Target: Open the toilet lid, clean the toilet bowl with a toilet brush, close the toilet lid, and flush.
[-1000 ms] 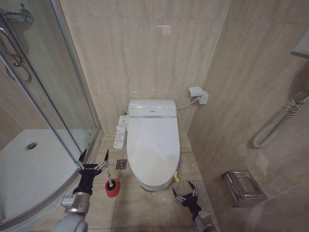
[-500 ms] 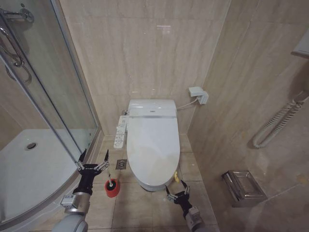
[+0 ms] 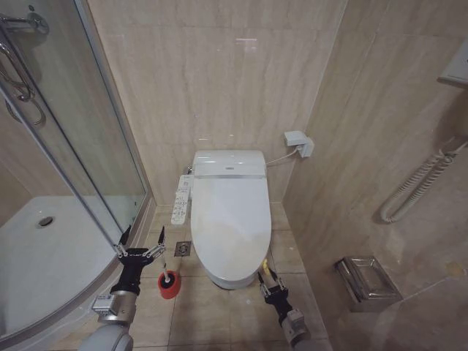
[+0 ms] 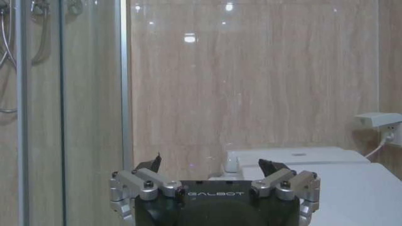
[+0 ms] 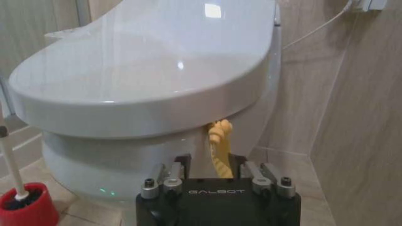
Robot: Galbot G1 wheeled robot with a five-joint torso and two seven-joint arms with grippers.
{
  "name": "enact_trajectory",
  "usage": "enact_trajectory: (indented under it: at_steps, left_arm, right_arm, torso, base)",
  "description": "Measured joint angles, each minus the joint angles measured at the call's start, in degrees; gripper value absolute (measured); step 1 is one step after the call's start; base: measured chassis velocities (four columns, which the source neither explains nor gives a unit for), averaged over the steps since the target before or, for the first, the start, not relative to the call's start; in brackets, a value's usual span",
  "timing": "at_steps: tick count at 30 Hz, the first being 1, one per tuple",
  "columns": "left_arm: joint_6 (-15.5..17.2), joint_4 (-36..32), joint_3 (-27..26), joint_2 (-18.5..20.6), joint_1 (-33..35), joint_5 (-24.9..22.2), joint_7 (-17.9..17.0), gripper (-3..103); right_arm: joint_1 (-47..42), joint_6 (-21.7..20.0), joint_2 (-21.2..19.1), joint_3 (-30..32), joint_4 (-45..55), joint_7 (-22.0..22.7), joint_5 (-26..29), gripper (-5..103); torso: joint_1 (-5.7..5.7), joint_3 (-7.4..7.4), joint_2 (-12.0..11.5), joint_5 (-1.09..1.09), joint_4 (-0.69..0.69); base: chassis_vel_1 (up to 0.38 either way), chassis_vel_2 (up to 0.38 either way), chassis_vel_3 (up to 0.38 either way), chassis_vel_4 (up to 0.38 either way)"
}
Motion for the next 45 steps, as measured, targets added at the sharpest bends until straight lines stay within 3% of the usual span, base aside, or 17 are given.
enact_trajectory:
  at_steps: [2, 3, 9, 10, 17, 18, 32, 45]
  left_arm:
    - [0.0, 0.0, 0.0, 0.0, 0.0, 0.0, 0.0, 100]
    - [0.0, 0.0, 0.0, 0.0, 0.0, 0.0, 0.0, 100]
    - [0.0, 0.0, 0.0, 0.0, 0.0, 0.0, 0.0, 100]
    - [0.0, 0.0, 0.0, 0.0, 0.0, 0.0, 0.0, 100]
    - [0.0, 0.0, 0.0, 0.0, 0.0, 0.0, 0.0, 100]
    - [0.0, 0.0, 0.0, 0.0, 0.0, 0.0, 0.0, 100]
    - [0.0, 0.0, 0.0, 0.0, 0.0, 0.0, 0.0, 100]
    - [0.0, 0.0, 0.0, 0.0, 0.0, 0.0, 0.0, 100]
  right_arm:
    - [0.0, 0.1, 0.0, 0.0, -0.1, -0.1, 0.0, 57]
    - [0.0, 0.2, 0.0, 0.0, -0.2, -0.1, 0.0, 30]
    - [0.1, 0.6, 0.2, 0.0, -0.6, -0.2, 0.0, 30]
    - [0.1, 0.6, 0.3, 0.1, -0.7, -0.2, -0.1, 4]
    - [0.0, 1.0, 0.7, 1.1, -0.6, 0.2, 0.2, 4]
    - [0.0, 1.1, 0.9, 1.6, -0.3, 0.6, 0.6, 0]
    - [-0.7, 1.3, 2.6, 5.2, 5.2, 4.7, 5.8, 0]
    - [-0.3, -0.7, 3.4, 6.9, 13.8, 5.4, 11.8, 0]
  torso:
    - [0.0, 0.0, 0.0, 0.0, 0.0]
    - [0.0, 0.0, 0.0, 0.0, 0.01]
    - [0.0, 0.0, 0.0, 0.0, -0.02]
    - [0.0, 0.0, 0.0, -0.01, -0.02]
    - [0.0, 0.0, 0.0, -0.01, -0.03]
    - [0.0, 0.0, 0.0, -0.01, -0.03]
    - [0.0, 0.0, 0.0, 0.01, 0.0]
    - [0.0, 0.01, 0.0, -0.01, -0.03]
  base:
    - [0.0, 0.0, 0.0, 0.0]
    - [0.0, 0.0, 0.0, 0.0]
    - [0.0, 0.0, 0.0, 0.0]
    - [0.0, 0.0, 0.0, 0.0]
    - [0.0, 0.0, 0.0, 0.0]
    - [0.0, 0.0, 0.0, 0.0]
    - [0.0, 0.0, 0.0, 0.0]
    - [0.0, 0.0, 0.0, 0.0]
